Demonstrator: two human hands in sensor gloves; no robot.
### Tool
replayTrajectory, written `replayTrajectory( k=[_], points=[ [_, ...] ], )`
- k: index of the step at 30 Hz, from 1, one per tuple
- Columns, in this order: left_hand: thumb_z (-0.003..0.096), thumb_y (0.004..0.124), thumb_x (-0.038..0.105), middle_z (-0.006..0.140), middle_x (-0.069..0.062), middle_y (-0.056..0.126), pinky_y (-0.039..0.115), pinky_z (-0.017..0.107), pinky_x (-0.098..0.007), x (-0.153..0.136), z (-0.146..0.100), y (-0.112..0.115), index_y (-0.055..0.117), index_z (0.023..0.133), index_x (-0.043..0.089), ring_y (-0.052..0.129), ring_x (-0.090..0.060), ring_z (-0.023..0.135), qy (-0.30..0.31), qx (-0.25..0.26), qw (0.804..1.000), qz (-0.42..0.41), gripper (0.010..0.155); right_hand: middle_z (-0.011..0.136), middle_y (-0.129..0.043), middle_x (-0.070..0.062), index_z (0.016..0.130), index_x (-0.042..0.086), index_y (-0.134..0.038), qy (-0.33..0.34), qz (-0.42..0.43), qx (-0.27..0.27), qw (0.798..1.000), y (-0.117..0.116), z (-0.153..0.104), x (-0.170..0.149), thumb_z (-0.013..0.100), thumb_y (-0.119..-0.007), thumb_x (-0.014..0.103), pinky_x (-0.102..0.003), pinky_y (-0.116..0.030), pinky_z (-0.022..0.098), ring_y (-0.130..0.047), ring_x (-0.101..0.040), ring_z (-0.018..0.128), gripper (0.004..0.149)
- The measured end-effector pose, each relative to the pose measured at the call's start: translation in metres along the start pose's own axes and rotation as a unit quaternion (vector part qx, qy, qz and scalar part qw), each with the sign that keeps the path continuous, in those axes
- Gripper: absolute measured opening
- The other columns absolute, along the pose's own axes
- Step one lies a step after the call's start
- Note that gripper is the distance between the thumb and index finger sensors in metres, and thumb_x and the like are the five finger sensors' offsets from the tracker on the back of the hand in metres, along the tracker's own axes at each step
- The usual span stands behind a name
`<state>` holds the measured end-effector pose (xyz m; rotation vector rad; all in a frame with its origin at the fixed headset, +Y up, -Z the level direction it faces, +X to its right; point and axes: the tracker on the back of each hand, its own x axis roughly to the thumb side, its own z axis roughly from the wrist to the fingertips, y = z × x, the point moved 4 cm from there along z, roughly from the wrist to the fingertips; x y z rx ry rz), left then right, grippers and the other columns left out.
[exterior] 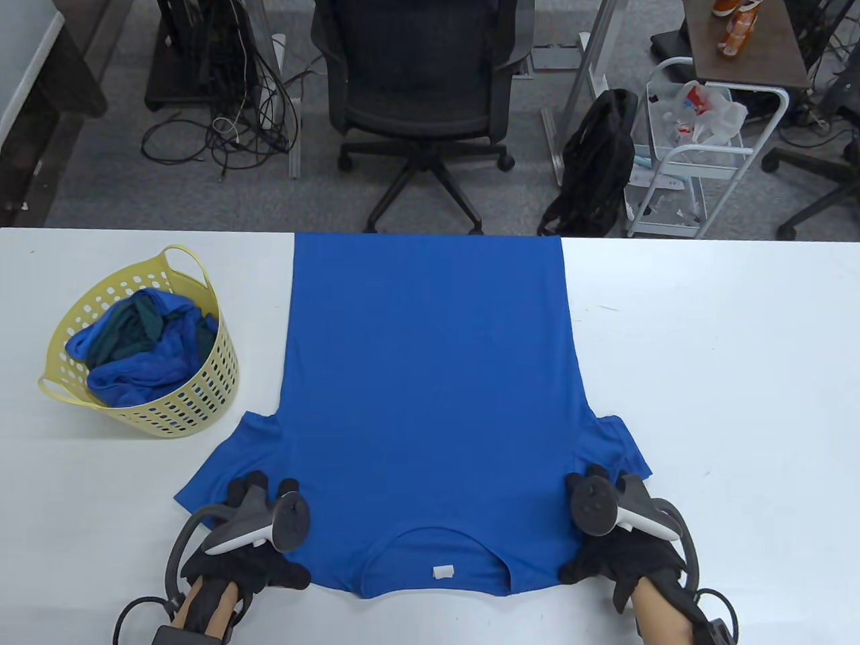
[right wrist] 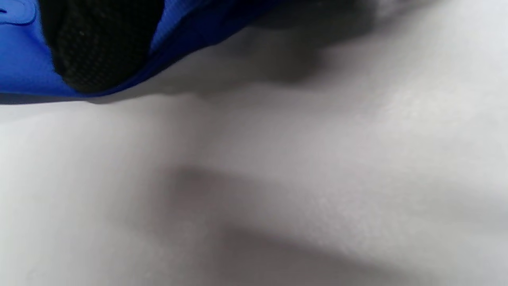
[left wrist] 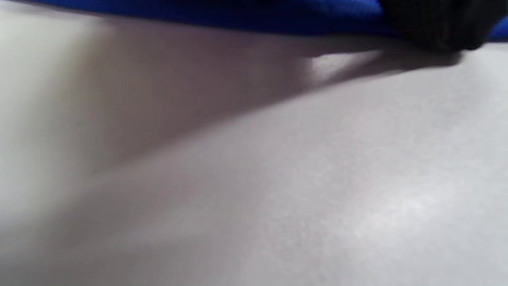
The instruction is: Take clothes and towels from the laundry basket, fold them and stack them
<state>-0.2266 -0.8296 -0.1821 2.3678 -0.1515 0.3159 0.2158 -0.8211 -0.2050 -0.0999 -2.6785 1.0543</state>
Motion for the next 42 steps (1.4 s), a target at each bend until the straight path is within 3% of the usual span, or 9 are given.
replayTrajectory(
  k=[14, 20, 23, 27, 32, 33, 36, 38, 42],
  points=[
    [0.0394, 0.076, 0.069, 0.11, -0.054, 0.005, 0.047, 0.071, -0.076, 0.006, -0.004, -0.003, -0.003, 0.114, 0.002, 0.024, -0.076, 0.098, 0.002, 0.004, 1.0, 0.01, 0.128, 0.107, 0.009, -0.029, 0.108, 0.007, 0.002, 0.001, 0.003, -0.015, 1.0, 0.005, -0.005, -0.001, 0.042, -0.082, 0.054, -0.081, -0.025, 0.064, 0.005, -0.056, 0.09, 0.117],
    [0.0516, 0.067, 0.067, 0.114, -0.05, 0.005, 0.048, 0.072, -0.075, 0.016, -0.026, -0.041, 0.011, 0.121, 0.003, 0.024, -0.074, 0.101, -0.025, 0.116, 0.992, -0.053, 0.109, 0.12, -0.026, -0.037, 0.121, 0.006, -0.033, -0.003, -0.063, -0.165, 0.984, 0.086, -0.037, 0.032, 0.051, -0.08, 0.051, -0.078, -0.046, 0.068, -0.037, -0.063, 0.102, 0.095],
    [0.0533, 0.063, 0.068, 0.112, -0.052, 0.002, 0.047, 0.072, -0.076, 0.037, -0.017, -0.051, 0.005, 0.12, 0.001, 0.023, -0.077, 0.1, -0.021, 0.118, 0.991, -0.062, 0.11, 0.121, -0.025, -0.034, 0.121, 0.007, -0.032, -0.015, -0.097, -0.171, 0.98, 0.121, -0.011, 0.048, 0.056, -0.075, 0.049, -0.079, -0.043, 0.069, -0.033, -0.06, 0.105, 0.089],
    [0.0533, 0.059, 0.069, 0.108, -0.053, -0.006, 0.044, 0.071, -0.078, 0.076, 0.015, -0.039, -0.005, 0.116, 0.001, 0.018, -0.079, 0.097, 0.015, 0.059, 0.996, -0.061, 0.113, 0.117, -0.004, -0.026, 0.117, 0.014, -0.013, -0.033, -0.092, -0.123, 0.988, 0.155, 0.079, 0.054, 0.062, -0.064, 0.044, -0.077, -0.03, 0.071, -0.012, -0.053, 0.104, 0.081],
    [0.0502, 0.043, 0.073, 0.104, -0.053, -0.014, 0.03, 0.062, -0.084, 0.097, 0.026, -0.013, -0.019, 0.108, 0.0, 0.006, -0.082, 0.089, 0.031, 0.026, 0.999, 0.033, 0.112, 0.115, -0.003, -0.011, 0.112, 0.022, -0.01, -0.092, 0.01, -0.041, 0.995, 0.132, 0.143, 0.027, 0.061, -0.056, 0.045, -0.074, -0.031, 0.072, -0.012, -0.041, 0.105, 0.072],
    [0.0507, 0.046, 0.072, 0.105, -0.054, -0.011, 0.032, 0.063, -0.084, 0.097, 0.026, -0.014, -0.016, 0.11, 0.0, 0.008, -0.082, 0.09, 0.043, 0.031, 0.998, 0.029, 0.112, 0.111, 0.009, -0.006, 0.108, 0.026, 0.0, -0.098, 0.021, -0.026, 0.995, 0.13, 0.144, 0.023, 0.06, -0.049, 0.049, -0.073, -0.023, 0.071, 0.0, -0.038, 0.102, 0.072],
    [0.0525, 0.055, 0.069, 0.105, -0.049, -0.017, 0.024, 0.064, -0.083, 0.086, 0.033, -0.021, -0.018, 0.109, 0.005, 0.0, -0.079, 0.091, 0.067, -0.01, 0.998, 0.003, 0.112, 0.116, -0.005, -0.006, 0.112, 0.023, -0.012, -0.112, 0.015, -0.086, 0.99, 0.134, 0.132, 0.009, 0.06, -0.054, 0.05, -0.07, -0.032, 0.073, -0.012, -0.035, 0.106, 0.072],
    [0.0517, 0.06, 0.066, 0.106, -0.045, -0.018, 0.023, 0.066, -0.082, 0.079, 0.042, -0.032, -0.017, 0.109, 0.009, -0.001, -0.075, 0.093, 0.074, -0.022, 0.997, 0.014, 0.112, 0.115, -0.001, -0.007, 0.112, 0.022, -0.008, -0.133, 0.022, -0.056, 0.989, 0.127, 0.123, -0.003, 0.061, -0.052, 0.051, -0.07, -0.035, 0.074, -0.011, -0.035, 0.106, 0.073],
    [0.0482, 0.068, 0.06, 0.112, -0.041, -0.012, 0.026, 0.069, -0.08, 0.055, 0.062, -0.076, -0.005, 0.115, 0.02, -0.002, -0.07, 0.096, 0.023, 0.026, 0.996, 0.08, 0.107, 0.117, -0.007, -0.015, 0.113, 0.016, -0.011, -0.168, -0.003, -0.055, 0.984, 0.112, 0.094, -0.02, 0.061, -0.052, 0.051, -0.072, -0.043, 0.074, -0.02, -0.042, 0.107, 0.075]
  ],
)
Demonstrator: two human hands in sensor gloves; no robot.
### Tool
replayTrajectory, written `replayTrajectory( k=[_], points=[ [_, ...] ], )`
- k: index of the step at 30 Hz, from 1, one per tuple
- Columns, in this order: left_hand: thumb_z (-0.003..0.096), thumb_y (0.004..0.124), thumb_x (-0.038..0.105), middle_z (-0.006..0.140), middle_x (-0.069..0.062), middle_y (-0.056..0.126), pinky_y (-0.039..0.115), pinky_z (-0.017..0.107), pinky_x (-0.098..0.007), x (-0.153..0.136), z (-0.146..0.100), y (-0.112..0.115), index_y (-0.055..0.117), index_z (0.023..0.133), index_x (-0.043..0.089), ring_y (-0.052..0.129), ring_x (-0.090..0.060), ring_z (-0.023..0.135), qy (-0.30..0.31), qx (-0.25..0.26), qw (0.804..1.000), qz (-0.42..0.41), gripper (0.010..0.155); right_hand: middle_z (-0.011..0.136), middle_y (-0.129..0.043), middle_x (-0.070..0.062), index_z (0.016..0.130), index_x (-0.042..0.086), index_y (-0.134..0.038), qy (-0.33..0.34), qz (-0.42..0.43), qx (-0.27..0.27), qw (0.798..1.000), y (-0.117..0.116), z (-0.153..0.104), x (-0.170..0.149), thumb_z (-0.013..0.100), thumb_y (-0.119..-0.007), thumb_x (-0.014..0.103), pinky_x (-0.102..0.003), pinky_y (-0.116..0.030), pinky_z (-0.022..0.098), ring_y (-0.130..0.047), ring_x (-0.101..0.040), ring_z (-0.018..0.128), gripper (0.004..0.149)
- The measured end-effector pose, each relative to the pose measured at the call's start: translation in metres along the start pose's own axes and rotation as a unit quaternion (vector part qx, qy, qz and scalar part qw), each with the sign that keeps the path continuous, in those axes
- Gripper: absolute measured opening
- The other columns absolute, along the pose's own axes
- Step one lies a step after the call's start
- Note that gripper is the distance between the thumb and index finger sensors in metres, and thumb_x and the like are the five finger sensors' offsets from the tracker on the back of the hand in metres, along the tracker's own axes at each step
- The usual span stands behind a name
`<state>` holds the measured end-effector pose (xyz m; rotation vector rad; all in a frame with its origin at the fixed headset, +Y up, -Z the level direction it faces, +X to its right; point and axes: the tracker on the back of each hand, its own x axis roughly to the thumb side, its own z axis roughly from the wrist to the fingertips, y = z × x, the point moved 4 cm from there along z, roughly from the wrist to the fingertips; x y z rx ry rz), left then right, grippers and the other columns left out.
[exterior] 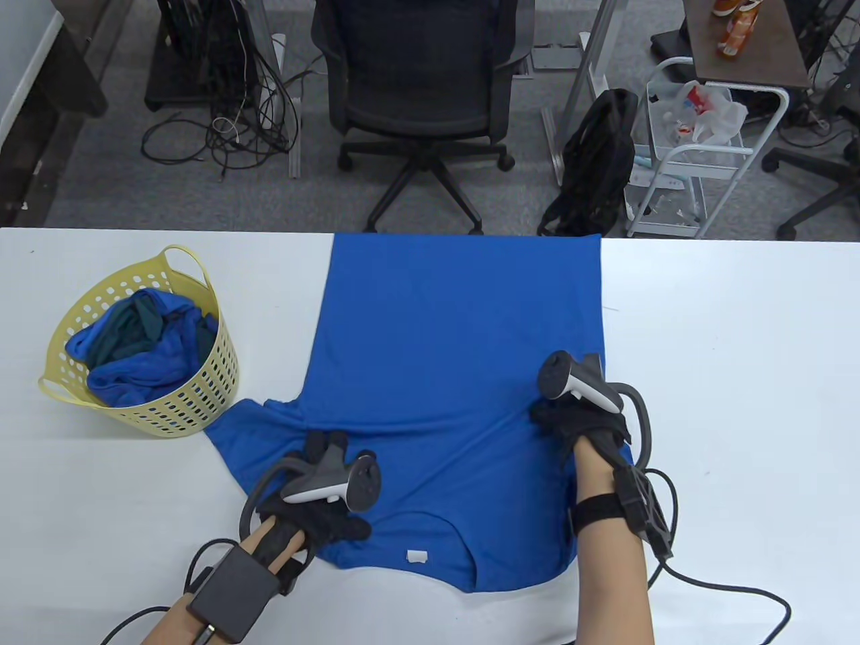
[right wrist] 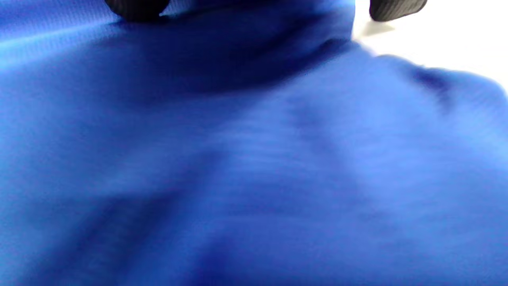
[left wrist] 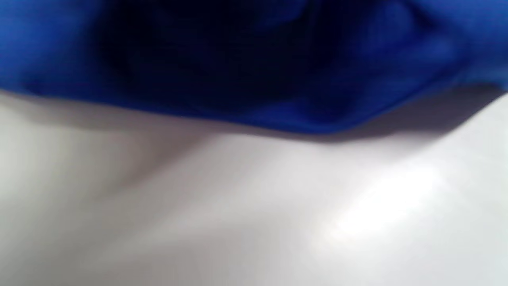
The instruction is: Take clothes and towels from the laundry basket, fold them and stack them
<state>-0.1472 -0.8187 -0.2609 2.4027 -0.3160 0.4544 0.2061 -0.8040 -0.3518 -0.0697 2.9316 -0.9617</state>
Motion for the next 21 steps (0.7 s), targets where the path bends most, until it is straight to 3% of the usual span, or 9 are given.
replayTrajectory(
  k=[5, 9, 11, 14, 16, 17, 20, 21],
  points=[
    [0.0456, 0.071, 0.059, 0.114, -0.039, -0.008, 0.028, 0.07, -0.079, -0.039, 0.024, -0.026, 0.002, 0.117, 0.017, 0.001, -0.068, 0.098, -0.091, 0.008, 0.996, 0.003, 0.108, 0.119, -0.024, -0.028, 0.118, 0.006, -0.022, 0.009, -0.056, -0.012, 0.998, -0.019, -0.043, -0.011, 0.063, -0.053, 0.051, -0.067, -0.054, 0.072, -0.042, -0.051, 0.105, 0.078],
    [0.0448, 0.075, 0.057, 0.114, -0.04, -0.006, 0.03, 0.07, -0.079, -0.045, 0.03, -0.032, 0.004, 0.118, 0.015, 0.004, -0.069, 0.099, -0.102, -0.012, 0.995, -0.008, 0.11, 0.115, -0.049, -0.036, 0.12, 0.002, -0.041, 0.048, -0.085, -0.022, 0.995, -0.026, -0.076, 0.001, 0.064, -0.056, 0.051, -0.063, -0.064, 0.068, -0.07, -0.05, 0.096, 0.076],
    [0.051, 0.075, 0.055, 0.114, -0.044, -0.003, 0.035, 0.07, -0.078, -0.039, 0.025, -0.035, 0.003, 0.118, 0.012, 0.011, -0.071, 0.099, -0.089, -0.014, 0.995, -0.03, 0.107, 0.115, -0.057, -0.032, 0.12, 0.007, -0.044, 0.056, -0.089, -0.028, 0.994, -0.02, -0.08, 0.002, 0.063, -0.057, 0.051, -0.062, -0.066, 0.067, -0.075, -0.046, 0.094, 0.072],
    [0.053, 0.063, 0.066, 0.113, -0.05, 0.001, 0.038, 0.07, -0.079, -0.016, 0.007, -0.036, 0.002, 0.119, 0.007, 0.018, -0.076, 0.099, -0.079, 0.031, 0.991, -0.106, 0.107, 0.122, -0.027, -0.029, 0.12, 0.01, -0.028, 0.049, -0.027, -0.106, 0.993, 0.007, -0.064, -0.013, 0.064, -0.059, 0.048, -0.075, -0.047, 0.072, -0.041, -0.053, 0.108, 0.075],
    [0.0527, 0.059, 0.068, 0.112, -0.052, 0.002, 0.038, 0.069, -0.079, 0.008, 0.0, -0.028, 0.001, 0.119, 0.006, 0.02, -0.078, 0.097, -0.055, 0.043, 0.989, -0.127, 0.108, 0.12, -0.015, -0.025, 0.118, 0.011, -0.024, 0.048, 0.022, -0.139, 0.989, 0.018, -0.041, -0.025, 0.063, -0.059, 0.044, -0.077, -0.037, 0.071, -0.023, -0.051, 0.107, 0.073],
    [0.0532, 0.056, 0.068, 0.112, -0.053, 0.003, 0.039, 0.069, -0.079, 0.022, -0.002, -0.02, 0.0, 0.119, 0.006, 0.022, -0.078, 0.097, -0.043, 0.031, 0.992, -0.119, 0.107, 0.119, -0.011, -0.023, 0.118, 0.012, -0.022, 0.041, 0.047, -0.135, 0.989, 0.019, -0.03, -0.032, 0.063, -0.058, 0.043, -0.077, -0.034, 0.071, -0.018, -0.049, 0.106, 0.072],
    [0.0518, 0.053, 0.07, 0.111, -0.053, 0.005, 0.038, 0.069, -0.08, 0.053, -0.005, 0.005, 0.0, 0.118, 0.005, 0.022, -0.08, 0.096, -0.002, -0.002, 0.996, -0.093, 0.107, 0.117, -0.004, -0.015, 0.115, 0.018, -0.017, -0.03, 0.108, -0.05, 0.993, 0.005, 0.002, -0.058, 0.063, -0.053, 0.044, -0.076, -0.029, 0.072, -0.009, -0.045, 0.104, 0.069],
    [0.0515, 0.053, 0.071, 0.108, -0.054, -0.003, 0.033, 0.067, -0.082, 0.058, -0.006, 0.013, -0.007, 0.115, 0.004, 0.014, -0.082, 0.093, -0.001, -0.01, 0.996, -0.086, 0.11, 0.117, -0.005, -0.016, 0.115, 0.017, -0.017, -0.06, 0.106, -0.021, 0.992, -0.001, 0.006, -0.065, 0.062, -0.051, 0.046, -0.076, -0.03, 0.072, -0.012, -0.046, 0.105, 0.069]
  ],
)
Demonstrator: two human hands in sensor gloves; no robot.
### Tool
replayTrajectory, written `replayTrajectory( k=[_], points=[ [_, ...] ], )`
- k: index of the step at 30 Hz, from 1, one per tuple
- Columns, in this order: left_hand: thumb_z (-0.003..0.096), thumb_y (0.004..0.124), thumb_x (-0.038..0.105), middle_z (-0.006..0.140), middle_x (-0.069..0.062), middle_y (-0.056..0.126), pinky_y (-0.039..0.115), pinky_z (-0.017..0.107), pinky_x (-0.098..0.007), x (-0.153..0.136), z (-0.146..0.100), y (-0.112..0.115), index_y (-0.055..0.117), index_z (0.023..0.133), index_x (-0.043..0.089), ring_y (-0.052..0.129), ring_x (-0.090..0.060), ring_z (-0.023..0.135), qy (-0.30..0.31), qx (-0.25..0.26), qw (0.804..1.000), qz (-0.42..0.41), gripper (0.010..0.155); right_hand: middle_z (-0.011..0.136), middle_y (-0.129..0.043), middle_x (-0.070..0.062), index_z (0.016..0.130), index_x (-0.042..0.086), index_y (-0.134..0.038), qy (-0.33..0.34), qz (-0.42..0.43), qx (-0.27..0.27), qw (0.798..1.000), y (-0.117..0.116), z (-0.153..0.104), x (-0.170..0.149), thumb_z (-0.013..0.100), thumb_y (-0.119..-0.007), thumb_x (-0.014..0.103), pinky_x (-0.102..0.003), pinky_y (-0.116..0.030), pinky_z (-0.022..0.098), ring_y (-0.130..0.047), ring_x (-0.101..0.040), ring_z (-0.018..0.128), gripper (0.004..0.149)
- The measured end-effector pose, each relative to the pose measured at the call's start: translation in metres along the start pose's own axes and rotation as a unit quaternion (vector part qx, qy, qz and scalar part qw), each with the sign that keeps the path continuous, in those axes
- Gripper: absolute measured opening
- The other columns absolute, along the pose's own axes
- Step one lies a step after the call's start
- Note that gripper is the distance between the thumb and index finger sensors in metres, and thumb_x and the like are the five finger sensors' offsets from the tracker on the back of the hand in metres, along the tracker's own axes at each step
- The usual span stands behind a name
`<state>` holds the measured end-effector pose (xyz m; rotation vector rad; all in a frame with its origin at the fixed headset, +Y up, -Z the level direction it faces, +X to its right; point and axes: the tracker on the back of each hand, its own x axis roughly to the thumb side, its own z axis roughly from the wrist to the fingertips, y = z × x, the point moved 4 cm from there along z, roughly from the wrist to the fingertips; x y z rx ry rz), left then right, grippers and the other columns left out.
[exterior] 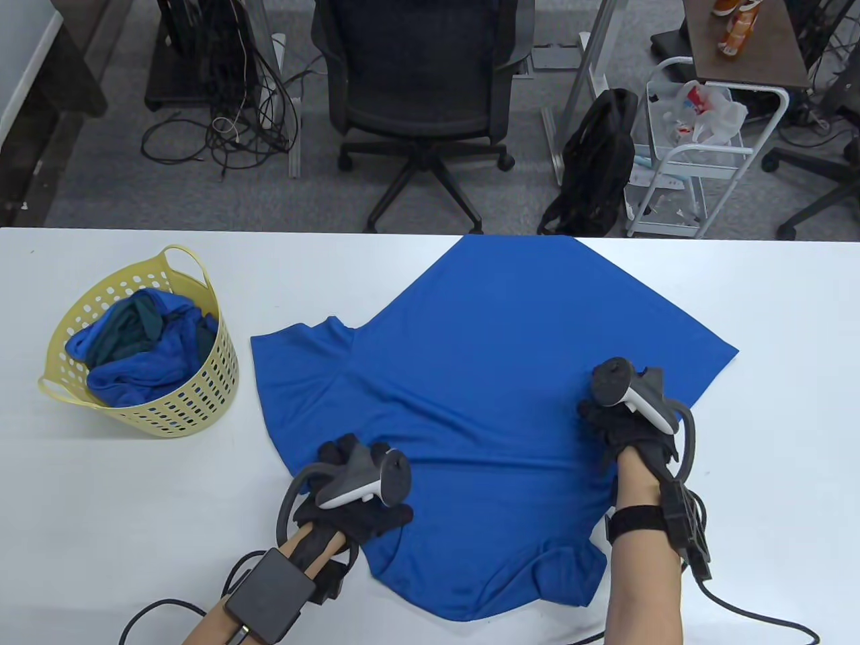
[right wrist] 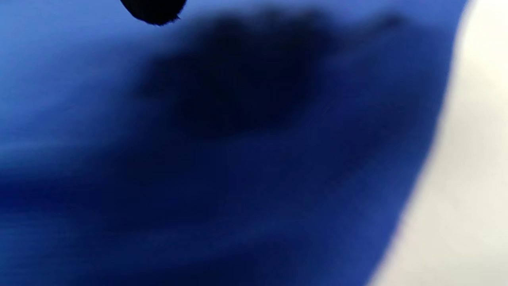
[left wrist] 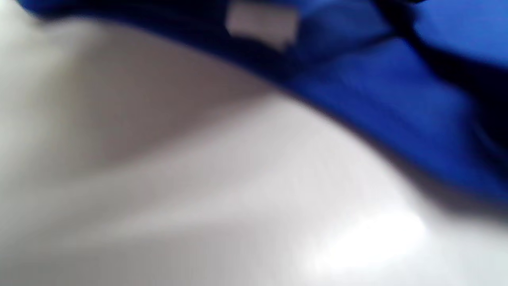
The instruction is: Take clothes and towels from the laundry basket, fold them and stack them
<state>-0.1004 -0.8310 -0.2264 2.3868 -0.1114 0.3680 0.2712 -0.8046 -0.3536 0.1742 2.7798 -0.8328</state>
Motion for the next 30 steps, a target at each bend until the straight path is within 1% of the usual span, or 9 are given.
replayTrajectory(
  k=[2, 9, 12, 17, 21, 24, 26, 28, 30],
  points=[
    [0.0495, 0.047, 0.071, 0.108, -0.054, -0.005, 0.032, 0.067, -0.082, -0.003, 0.001, 0.002, -0.012, 0.112, 0.004, 0.012, -0.081, 0.093, 0.008, 0.022, 0.999, 0.046, 0.109, 0.115, 0.001, -0.014, 0.111, 0.022, -0.006, -0.018, -0.008, 0.019, 1.0, -0.003, 0.002, -0.007, 0.062, -0.047, 0.049, -0.075, -0.03, 0.073, -0.009, -0.045, 0.104, 0.07],
    [0.0489, 0.064, 0.061, 0.109, -0.041, -0.015, 0.022, 0.068, -0.079, -0.051, 0.032, -0.034, -0.012, 0.112, 0.019, -0.003, -0.069, 0.095, -0.006, -0.036, 0.999, 0.009, 0.107, 0.119, -0.027, -0.03, 0.117, 0.009, -0.022, -0.032, -0.13, -0.026, 0.991, -0.007, -0.03, -0.008, 0.062, -0.05, 0.052, -0.069, -0.055, 0.071, -0.044, -0.054, 0.104, 0.076],
    [0.0484, 0.072, 0.056, 0.11, -0.038, -0.016, 0.021, 0.068, -0.079, -0.07, 0.044, -0.054, -0.008, 0.113, 0.025, -0.004, -0.068, 0.095, -0.041, -0.047, 0.998, 0.006, 0.107, 0.114, -0.048, -0.039, 0.119, 0.002, -0.033, -0.008, -0.182, -0.028, 0.983, -0.018, -0.058, 0.0, 0.062, -0.05, 0.053, -0.063, -0.065, 0.067, -0.07, -0.053, 0.094, 0.079],
    [0.0474, 0.082, 0.047, 0.117, -0.036, -0.004, 0.028, 0.07, -0.079, -0.087, 0.05, -0.08, 0.007, 0.117, 0.028, 0.003, -0.068, 0.099, -0.124, -0.038, 0.988, 0.087, 0.104, 0.104, -0.062, -0.041, 0.118, -0.004, -0.04, 0.078, -0.22, -0.017, 0.972, -0.044, -0.101, 0.019, 0.063, -0.051, 0.051, -0.058, -0.073, 0.063, -0.085, -0.039, 0.08, 0.078],
    [0.0485, 0.084, 0.042, 0.12, -0.035, 0.003, 0.033, 0.072, -0.078, -0.085, 0.044, -0.081, 0.014, 0.118, 0.027, 0.011, -0.066, 0.103, -0.155, -0.011, 0.974, 0.164, 0.1, 0.101, -0.068, -0.037, 0.118, 0.001, -0.039, 0.132, -0.242, -0.013, 0.961, -0.054, -0.122, 0.032, 0.063, -0.05, 0.05, -0.057, -0.073, 0.062, -0.087, -0.035, 0.077, 0.074],
    [0.0542, 0.075, 0.049, 0.117, -0.038, 0.0, 0.036, 0.073, -0.075, -0.075, 0.024, -0.073, 0.004, 0.117, 0.02, 0.014, -0.066, 0.104, -0.12, 0.038, 0.976, 0.177, 0.099, 0.117, -0.051, -0.028, 0.12, 0.009, -0.032, 0.121, -0.203, -0.046, 0.971, -0.034, -0.118, 0.017, 0.064, -0.053, 0.048, -0.064, -0.064, 0.068, -0.072, -0.044, 0.096, 0.071],
    [0.0542, 0.067, 0.057, 0.116, -0.041, -0.001, 0.037, 0.073, -0.075, -0.072, 0.007, -0.063, 0.001, 0.117, 0.015, 0.017, -0.067, 0.104, -0.095, 0.082, 0.983, 0.136, 0.101, 0.122, -0.024, -0.027, 0.119, 0.013, -0.023, 0.127, -0.14, -0.091, 0.978, -0.018, -0.109, -0.001, 0.062, -0.062, 0.047, -0.076, -0.045, 0.072, -0.041, -0.055, 0.108, 0.077],
    [0.0529, 0.062, 0.062, 0.115, -0.043, -0.002, 0.037, 0.073, -0.076, -0.072, -0.007, -0.043, -0.002, 0.116, 0.012, 0.017, -0.068, 0.104, -0.055, 0.091, 0.991, 0.079, 0.103, 0.119, -0.005, -0.021, 0.117, 0.02, -0.016, 0.132, -0.093, -0.092, 0.983, -0.011, -0.096, -0.021, 0.059, -0.067, 0.049, -0.079, -0.027, 0.071, -0.01, -0.052, 0.106, 0.083],
    [0.0516, 0.059, 0.065, 0.113, -0.043, -0.005, 0.035, 0.072, -0.076, -0.079, -0.014, -0.021, -0.006, 0.115, 0.012, 0.014, -0.068, 0.103, -0.035, 0.062, 0.996, 0.045, 0.105, 0.112, 0.013, -0.014, 0.113, 0.025, -0.005, 0.091, -0.047, -0.042, 0.994, -0.012, -0.08, -0.045, 0.056, -0.068, 0.052, -0.077, -0.016, 0.071, 0.009, -0.047, 0.098, 0.089]
  ],
)
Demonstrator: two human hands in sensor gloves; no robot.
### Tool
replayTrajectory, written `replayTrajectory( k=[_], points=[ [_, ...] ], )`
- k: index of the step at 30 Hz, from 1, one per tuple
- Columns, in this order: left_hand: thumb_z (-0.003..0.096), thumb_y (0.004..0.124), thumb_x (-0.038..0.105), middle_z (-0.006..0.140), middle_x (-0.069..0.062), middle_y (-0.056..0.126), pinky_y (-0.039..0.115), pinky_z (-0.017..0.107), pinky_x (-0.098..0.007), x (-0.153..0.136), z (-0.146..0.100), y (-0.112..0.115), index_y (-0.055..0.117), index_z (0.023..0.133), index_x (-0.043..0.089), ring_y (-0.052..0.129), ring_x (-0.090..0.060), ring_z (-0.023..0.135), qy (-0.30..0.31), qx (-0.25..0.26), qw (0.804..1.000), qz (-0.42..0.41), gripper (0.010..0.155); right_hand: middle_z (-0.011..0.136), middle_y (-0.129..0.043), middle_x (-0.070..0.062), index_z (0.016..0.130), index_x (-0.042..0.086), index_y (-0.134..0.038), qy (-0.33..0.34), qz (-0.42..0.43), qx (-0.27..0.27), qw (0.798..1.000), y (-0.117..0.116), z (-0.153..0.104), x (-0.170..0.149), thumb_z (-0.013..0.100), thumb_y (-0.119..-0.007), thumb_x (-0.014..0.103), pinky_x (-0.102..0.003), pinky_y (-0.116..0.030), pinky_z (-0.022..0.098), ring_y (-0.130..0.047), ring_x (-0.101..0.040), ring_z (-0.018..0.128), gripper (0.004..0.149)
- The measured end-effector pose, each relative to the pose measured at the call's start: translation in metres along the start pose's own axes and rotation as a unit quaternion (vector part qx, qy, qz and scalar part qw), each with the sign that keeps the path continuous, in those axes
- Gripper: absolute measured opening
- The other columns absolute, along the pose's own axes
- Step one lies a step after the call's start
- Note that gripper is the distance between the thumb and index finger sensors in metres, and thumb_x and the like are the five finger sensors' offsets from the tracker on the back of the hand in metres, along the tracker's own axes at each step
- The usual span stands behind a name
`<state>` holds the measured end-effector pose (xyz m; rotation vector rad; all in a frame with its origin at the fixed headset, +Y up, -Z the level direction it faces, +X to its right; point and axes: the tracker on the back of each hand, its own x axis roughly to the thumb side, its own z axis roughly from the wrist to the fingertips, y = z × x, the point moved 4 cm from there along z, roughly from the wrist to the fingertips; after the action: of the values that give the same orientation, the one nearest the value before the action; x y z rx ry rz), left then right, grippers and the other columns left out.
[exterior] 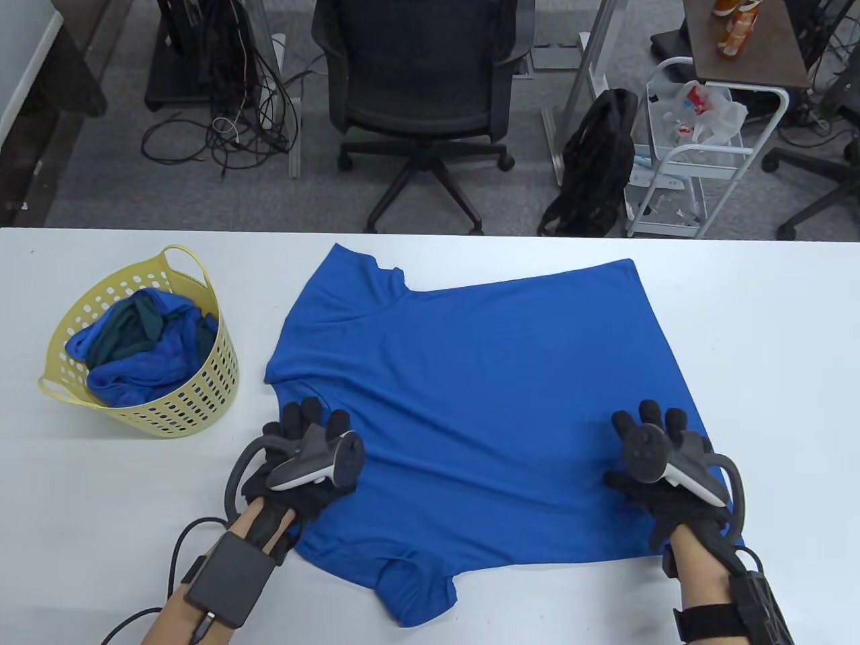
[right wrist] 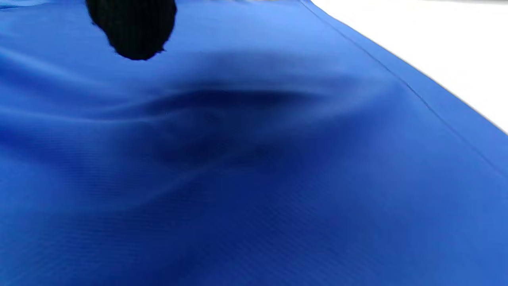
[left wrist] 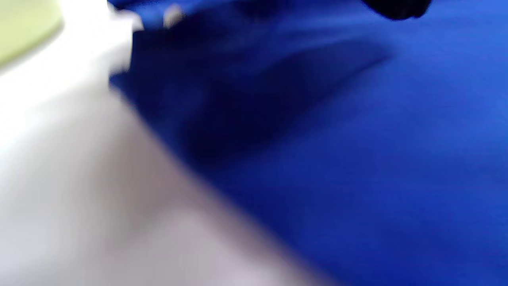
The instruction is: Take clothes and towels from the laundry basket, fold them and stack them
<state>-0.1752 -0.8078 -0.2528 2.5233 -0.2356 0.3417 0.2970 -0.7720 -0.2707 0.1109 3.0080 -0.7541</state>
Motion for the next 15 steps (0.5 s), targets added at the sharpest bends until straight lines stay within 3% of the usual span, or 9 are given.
replayTrajectory(
  k=[2, 5, 7, 9, 15],
  points=[
    [0.0509, 0.058, 0.066, 0.112, -0.042, -0.009, 0.032, 0.072, -0.076, -0.01, -0.008, 0.025, -0.01, 0.112, 0.012, 0.01, -0.068, 0.101, 0.017, -0.039, 0.999, -0.013, 0.107, 0.108, 0.02, -0.009, 0.11, 0.027, 0.003, -0.034, 0.039, 0.05, 0.997, -0.012, 0.01, -0.023, 0.053, -0.067, 0.056, -0.074, -0.01, 0.071, 0.016, -0.042, 0.096, 0.095],
    [0.0487, 0.056, 0.069, 0.111, -0.04, -0.011, 0.031, 0.071, -0.076, -0.022, -0.014, 0.043, -0.013, 0.11, 0.012, 0.007, -0.066, 0.1, 0.041, -0.064, 0.996, -0.036, 0.108, 0.111, 0.015, -0.008, 0.112, 0.026, -0.004, -0.049, 0.094, 0.044, 0.993, -0.024, 0.016, -0.04, 0.05, -0.068, 0.058, -0.073, -0.012, 0.072, 0.013, -0.041, 0.097, 0.095],
    [0.0485, 0.062, 0.065, 0.112, -0.036, -0.012, 0.025, 0.071, -0.076, -0.03, -0.019, 0.046, -0.011, 0.111, 0.015, 0.002, -0.063, 0.1, 0.05, -0.066, 0.994, -0.065, 0.108, 0.114, 0.007, -0.01, 0.114, 0.021, -0.008, -0.062, 0.121, 0.068, 0.988, -0.035, 0.017, -0.046, 0.05, -0.068, 0.059, -0.073, -0.016, 0.073, 0.005, -0.043, 0.1, 0.095],
    [0.0473, 0.068, 0.062, 0.115, -0.034, -0.007, 0.028, 0.072, -0.076, -0.043, -0.022, 0.045, -0.007, 0.113, 0.019, 0.006, -0.061, 0.103, 0.04, -0.07, 0.995, -0.052, 0.108, 0.111, 0.013, -0.009, 0.11, 0.025, 0.0, -0.071, 0.097, 0.089, 0.989, -0.041, 0.013, -0.045, 0.052, -0.065, 0.06, -0.072, -0.013, 0.072, 0.009, -0.042, 0.099, 0.094],
    [0.0451, 0.075, 0.058, 0.115, -0.03, -0.007, 0.029, 0.072, -0.075, -0.076, -0.02, 0.048, -0.005, 0.113, 0.023, 0.006, -0.058, 0.104, 0.025, -0.081, 0.993, -0.086, 0.11, 0.111, 0.004, -0.035, 0.111, 0.005, 0.002, -0.034, -0.053, 0.124, 0.99, -0.048, -0.013, -0.001, 0.053, -0.059, 0.064, -0.073, -0.044, 0.074, -0.012, -0.062, 0.1, 0.103]
  ],
)
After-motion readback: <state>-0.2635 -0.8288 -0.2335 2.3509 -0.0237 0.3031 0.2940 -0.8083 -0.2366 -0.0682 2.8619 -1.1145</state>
